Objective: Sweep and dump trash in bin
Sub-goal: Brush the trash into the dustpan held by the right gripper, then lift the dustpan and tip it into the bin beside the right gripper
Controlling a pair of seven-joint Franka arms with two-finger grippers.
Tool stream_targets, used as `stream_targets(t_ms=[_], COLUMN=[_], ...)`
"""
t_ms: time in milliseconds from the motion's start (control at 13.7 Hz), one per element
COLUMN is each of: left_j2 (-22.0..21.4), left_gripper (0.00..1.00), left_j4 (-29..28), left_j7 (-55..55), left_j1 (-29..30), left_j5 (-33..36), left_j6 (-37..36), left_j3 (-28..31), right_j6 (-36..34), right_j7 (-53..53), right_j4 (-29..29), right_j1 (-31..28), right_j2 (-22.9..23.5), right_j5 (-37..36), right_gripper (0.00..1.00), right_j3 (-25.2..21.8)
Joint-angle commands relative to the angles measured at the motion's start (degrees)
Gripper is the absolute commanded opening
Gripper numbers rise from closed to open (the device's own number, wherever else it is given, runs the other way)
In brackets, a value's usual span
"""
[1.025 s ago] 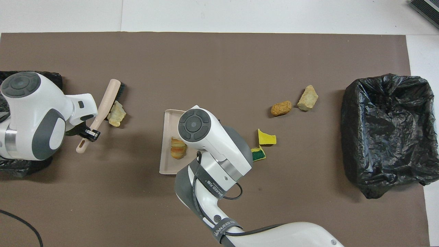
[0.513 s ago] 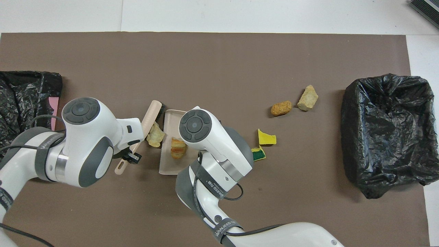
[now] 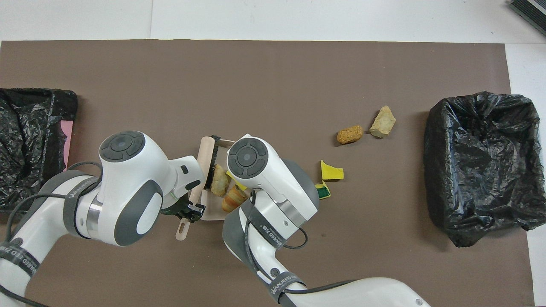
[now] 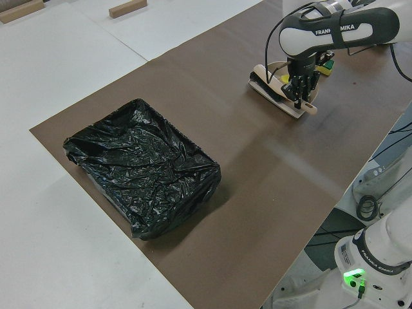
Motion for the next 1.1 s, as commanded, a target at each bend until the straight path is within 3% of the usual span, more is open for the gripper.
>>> stream_targets(t_ms=[0,293,513,805,1025], left_j2=[-2.70,-6.40,-9.30,-17.98,-22.56], left_gripper=[0.00,0.00,0.00,0.00,0.00], left_j4=[1.48,1.58,-3.42,-16.32,-22.49], left_j7=[-1.48,-6.37,-13.24,-20.71,-27.46], left_j1=[-0.12,2.68,1.90,-4.05,-11.25], left_j5=[-1.17,-0.03,2.70,2.61,2.61], left_j6=[-3.95,-9.58,-7.05,0.76,3.06], left_j3=[1.41,2.29,1.86,1.59,1.50], right_j6=[0.35,-0.09,-1.58,-3.60,-6.59], right_j7=[-2.58,-3.19,-6.70,-10.13,-14.16], right_j4=[-2.59,-2.24,-1.80,-1.01,0.22], right_j1=[-0.62,-2.11,-5.10,-9.40,-14.31], right_j2=[-1.40,-2.18,-3.24,-5.70,-7.63], right_j5=[1.38,1.29,1.47,1.56,4.09], right_gripper=[0.00,0.00,0.00,0.00,0.00], right_j3=[0.46,0.37,0.46,0.55,0.55])
